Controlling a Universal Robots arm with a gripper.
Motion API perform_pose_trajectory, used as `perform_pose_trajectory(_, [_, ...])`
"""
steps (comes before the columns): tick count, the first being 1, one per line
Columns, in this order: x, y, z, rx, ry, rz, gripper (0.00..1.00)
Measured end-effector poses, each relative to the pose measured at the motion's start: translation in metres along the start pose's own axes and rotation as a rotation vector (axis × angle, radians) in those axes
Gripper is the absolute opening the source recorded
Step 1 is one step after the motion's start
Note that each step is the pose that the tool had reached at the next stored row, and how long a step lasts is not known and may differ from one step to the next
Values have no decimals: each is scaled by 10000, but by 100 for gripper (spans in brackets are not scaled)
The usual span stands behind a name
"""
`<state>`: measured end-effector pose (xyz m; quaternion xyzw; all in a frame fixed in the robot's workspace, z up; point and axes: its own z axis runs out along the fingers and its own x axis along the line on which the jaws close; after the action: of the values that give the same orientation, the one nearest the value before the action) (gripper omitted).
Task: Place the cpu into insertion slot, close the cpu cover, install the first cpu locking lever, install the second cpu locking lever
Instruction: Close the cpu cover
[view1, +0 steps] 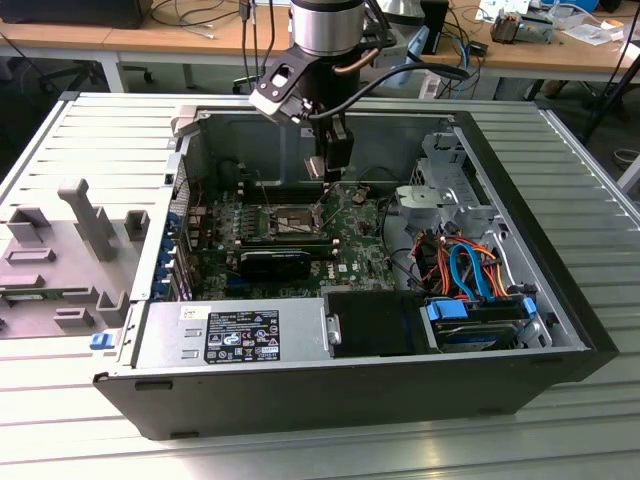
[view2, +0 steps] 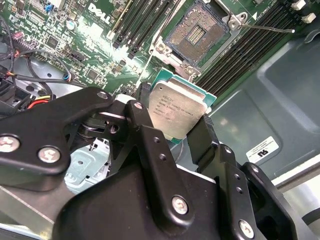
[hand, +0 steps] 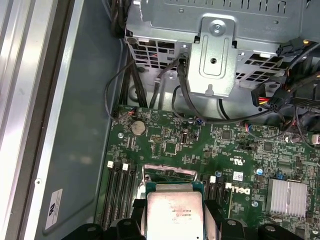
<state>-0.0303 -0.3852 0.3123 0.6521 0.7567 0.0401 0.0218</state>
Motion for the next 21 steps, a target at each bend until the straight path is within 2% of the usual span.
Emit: perform_pose_trajectory(21, [0,0,2,-9,-40,446,55])
